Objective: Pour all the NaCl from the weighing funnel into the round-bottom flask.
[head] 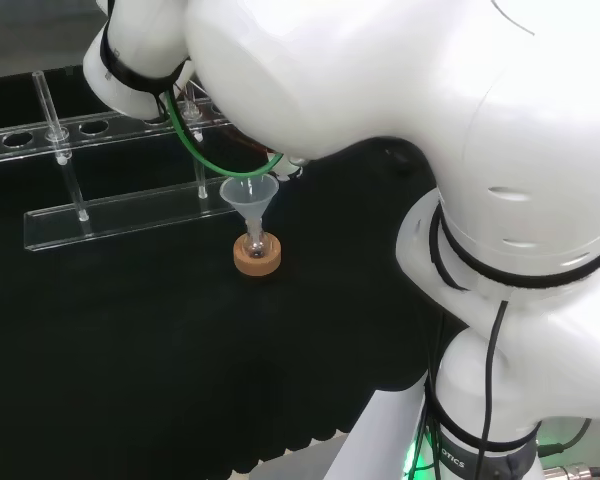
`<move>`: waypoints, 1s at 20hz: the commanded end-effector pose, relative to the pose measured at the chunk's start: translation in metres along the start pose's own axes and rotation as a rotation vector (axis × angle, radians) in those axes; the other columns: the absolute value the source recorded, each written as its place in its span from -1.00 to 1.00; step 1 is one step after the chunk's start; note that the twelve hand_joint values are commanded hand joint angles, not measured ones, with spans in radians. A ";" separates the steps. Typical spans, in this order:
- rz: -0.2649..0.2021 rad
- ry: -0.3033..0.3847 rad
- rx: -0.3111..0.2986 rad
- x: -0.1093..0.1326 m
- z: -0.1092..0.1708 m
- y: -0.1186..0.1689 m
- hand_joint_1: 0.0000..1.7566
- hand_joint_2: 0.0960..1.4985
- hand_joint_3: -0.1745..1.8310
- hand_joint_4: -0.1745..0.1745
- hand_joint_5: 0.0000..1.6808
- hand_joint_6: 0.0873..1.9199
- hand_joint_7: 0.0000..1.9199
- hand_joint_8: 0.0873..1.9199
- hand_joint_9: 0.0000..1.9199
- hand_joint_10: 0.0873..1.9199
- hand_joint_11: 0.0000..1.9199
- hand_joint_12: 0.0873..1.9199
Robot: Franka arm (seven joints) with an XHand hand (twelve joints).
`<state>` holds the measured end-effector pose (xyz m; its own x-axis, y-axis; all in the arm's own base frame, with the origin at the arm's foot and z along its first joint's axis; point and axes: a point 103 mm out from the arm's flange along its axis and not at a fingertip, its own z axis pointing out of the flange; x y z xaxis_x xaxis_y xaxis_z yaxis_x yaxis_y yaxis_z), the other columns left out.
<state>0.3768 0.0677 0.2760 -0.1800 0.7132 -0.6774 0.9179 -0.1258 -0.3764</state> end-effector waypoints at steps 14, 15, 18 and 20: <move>0.035 -0.130 -0.009 -0.001 -0.006 -0.003 0.26 -0.22 -0.07 1.00 0.40 -0.13 -0.38 -0.37 -0.09 -0.67 -0.19 0.09; 0.038 -0.139 -0.008 -0.002 -0.005 -0.003 0.26 -0.22 -0.07 1.00 0.40 -0.13 -0.38 -0.37 -0.10 -0.67 -0.19 0.09; 0.044 -0.158 -0.007 -0.003 -0.005 -0.002 0.26 -0.22 -0.07 1.00 0.40 -0.13 -0.38 -0.37 -0.10 -0.67 -0.19 0.09; 0.047 -0.171 -0.008 -0.003 -0.005 -0.002 0.26 -0.22 -0.07 1.00 0.40 -0.13 -0.38 -0.37 -0.10 -0.67 -0.19 0.09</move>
<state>0.3767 0.0703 0.2812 -0.1929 0.5978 -0.7781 0.9281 -0.1462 -0.3425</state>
